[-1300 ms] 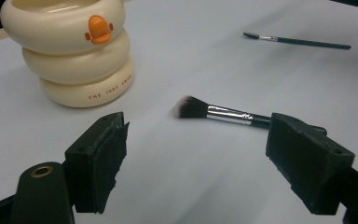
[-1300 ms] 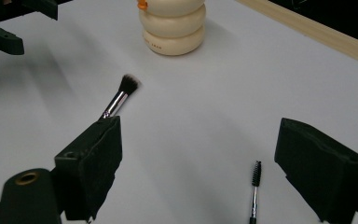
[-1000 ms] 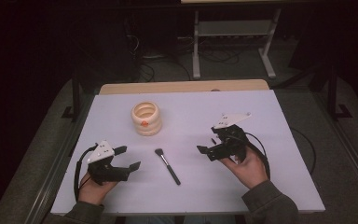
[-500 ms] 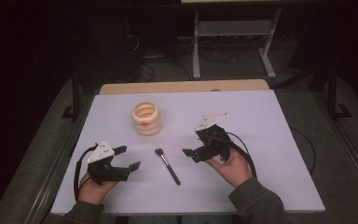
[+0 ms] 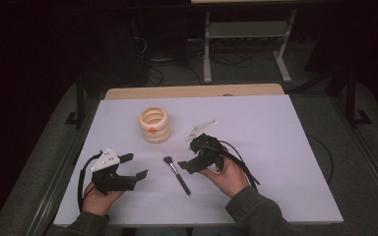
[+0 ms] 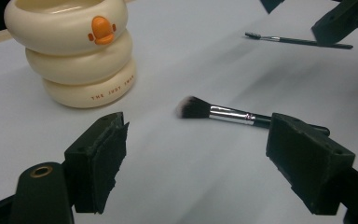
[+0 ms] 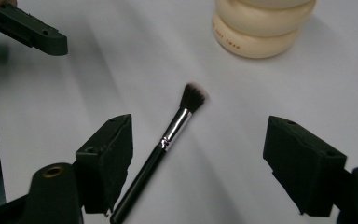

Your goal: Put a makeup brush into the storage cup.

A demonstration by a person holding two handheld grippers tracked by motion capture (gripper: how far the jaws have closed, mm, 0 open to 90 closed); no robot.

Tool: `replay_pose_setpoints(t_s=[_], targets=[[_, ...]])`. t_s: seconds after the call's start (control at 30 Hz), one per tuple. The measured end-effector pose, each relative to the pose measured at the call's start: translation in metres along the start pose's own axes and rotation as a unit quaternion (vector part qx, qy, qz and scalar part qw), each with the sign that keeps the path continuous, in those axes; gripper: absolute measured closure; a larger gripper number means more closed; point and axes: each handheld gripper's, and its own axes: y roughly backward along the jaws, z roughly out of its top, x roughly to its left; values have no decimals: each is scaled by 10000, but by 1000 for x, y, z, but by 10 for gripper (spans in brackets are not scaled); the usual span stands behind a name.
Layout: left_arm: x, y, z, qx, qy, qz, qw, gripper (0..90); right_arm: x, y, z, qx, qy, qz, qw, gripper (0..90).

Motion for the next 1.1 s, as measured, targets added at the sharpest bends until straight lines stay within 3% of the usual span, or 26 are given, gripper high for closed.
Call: replay_pose_setpoints(t_s=[0.2,0.3,0.63,0.83,1.1], targets=[[1,1,0,19,1,15,10000,193,2,-13,3,203,-102,115,9997,301],[1,1,0,36,3,18,10000,193,3,-20,3,327,-33,175,9993,345],[1,0,0,1,-13,13,10000,193,8,-39,-4,736,-260,333,9964,438],[1,0,0,13,-6,5,10000,193,11,-49,-9,976,-378,311,9940,466],[1,0,-1,0,0,-1,10000,193,18,-60,-14,1162,-282,234,9925,507]])
